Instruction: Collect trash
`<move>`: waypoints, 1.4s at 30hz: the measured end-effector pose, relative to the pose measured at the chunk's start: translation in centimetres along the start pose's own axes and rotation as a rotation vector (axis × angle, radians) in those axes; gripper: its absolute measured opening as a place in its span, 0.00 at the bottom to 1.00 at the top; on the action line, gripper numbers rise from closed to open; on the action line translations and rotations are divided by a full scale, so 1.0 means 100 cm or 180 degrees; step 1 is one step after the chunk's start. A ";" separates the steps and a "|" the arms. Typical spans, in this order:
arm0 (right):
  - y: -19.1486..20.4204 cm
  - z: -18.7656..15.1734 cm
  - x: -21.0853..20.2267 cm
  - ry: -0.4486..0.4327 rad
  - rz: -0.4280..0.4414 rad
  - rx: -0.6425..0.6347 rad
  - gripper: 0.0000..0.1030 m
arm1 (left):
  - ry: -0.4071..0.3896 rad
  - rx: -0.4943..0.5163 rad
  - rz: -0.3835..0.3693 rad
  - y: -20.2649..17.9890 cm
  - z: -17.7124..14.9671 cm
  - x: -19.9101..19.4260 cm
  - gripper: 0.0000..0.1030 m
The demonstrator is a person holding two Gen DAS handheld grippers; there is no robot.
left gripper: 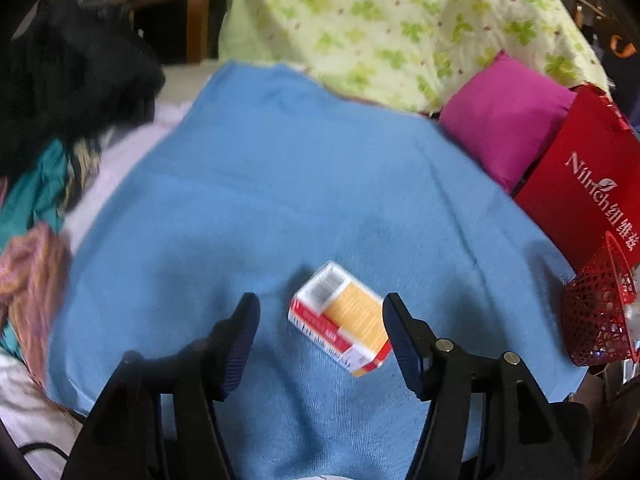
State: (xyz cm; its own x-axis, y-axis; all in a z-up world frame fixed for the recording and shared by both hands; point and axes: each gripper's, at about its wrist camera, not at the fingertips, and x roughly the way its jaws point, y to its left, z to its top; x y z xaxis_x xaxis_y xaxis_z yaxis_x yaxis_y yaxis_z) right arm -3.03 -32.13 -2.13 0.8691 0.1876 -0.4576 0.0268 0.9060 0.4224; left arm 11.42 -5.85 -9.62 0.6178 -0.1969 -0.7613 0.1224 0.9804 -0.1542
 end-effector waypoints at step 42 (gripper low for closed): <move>0.000 -0.027 0.027 0.0286 0.0063 -0.0063 0.43 | 0.0188 0.0045 0.0116 -0.040 -0.001 0.023 0.46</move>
State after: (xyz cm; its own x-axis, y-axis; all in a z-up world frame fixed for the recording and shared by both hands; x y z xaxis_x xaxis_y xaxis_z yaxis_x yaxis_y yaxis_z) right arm -2.01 -30.57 -5.51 0.8215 0.2381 -0.5182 -0.0004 0.9089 0.4170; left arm 12.32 -10.28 -10.80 0.5752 -0.1604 -0.8021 0.1120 0.9868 -0.1170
